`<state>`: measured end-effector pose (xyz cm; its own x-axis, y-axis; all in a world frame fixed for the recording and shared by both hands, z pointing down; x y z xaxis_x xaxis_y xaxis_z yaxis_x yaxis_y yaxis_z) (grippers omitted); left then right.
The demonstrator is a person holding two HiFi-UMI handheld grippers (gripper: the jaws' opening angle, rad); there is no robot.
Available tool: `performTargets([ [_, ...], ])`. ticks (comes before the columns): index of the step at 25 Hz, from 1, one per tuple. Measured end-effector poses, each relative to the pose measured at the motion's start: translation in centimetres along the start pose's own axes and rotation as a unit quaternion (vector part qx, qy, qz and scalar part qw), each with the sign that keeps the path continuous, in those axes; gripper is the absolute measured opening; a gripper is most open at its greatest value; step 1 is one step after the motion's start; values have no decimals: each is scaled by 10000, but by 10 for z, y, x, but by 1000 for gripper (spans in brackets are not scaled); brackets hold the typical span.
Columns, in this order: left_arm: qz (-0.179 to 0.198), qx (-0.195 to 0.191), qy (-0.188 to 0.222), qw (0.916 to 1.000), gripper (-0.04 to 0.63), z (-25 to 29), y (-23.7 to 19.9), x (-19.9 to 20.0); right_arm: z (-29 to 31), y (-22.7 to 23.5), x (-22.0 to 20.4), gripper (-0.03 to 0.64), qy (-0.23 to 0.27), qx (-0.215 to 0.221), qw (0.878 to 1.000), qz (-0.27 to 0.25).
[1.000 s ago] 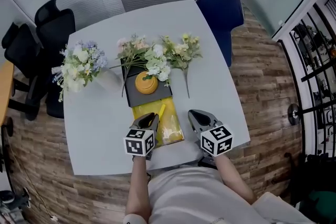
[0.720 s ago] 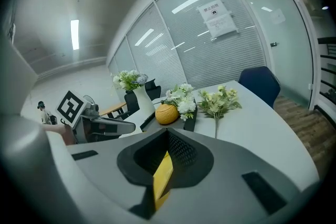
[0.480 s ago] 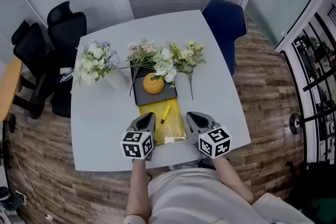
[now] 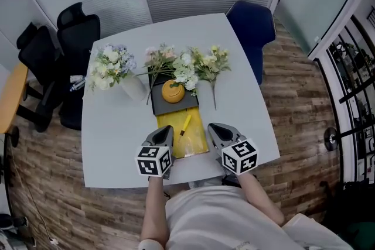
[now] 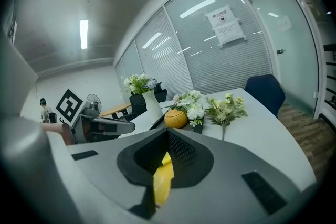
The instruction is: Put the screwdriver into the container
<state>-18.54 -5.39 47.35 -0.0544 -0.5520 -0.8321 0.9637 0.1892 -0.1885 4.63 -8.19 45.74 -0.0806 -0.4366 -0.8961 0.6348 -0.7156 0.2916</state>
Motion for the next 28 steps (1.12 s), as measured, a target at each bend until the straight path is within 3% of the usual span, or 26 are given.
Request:
performTargets([
  [11,-63,-61,-9,10000,8,0,4,0,-4,-3,1,15,47,195,9998,-40],
  [28,-146,-91,3,9999,8,0,1,-2,-4,-2,-2,15,17,142,9999,35],
])
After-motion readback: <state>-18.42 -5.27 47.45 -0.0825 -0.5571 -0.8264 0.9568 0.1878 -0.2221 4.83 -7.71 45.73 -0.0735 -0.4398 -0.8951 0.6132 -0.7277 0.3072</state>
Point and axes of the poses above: the fingertips, and each gripper's own axes: z forward along the fingers, y to its right, x out of its top, the point moved 9 cm from there along -z, backward along the fingers, and after that the axes turned 4 degrees about x, right-handed, at the moved point
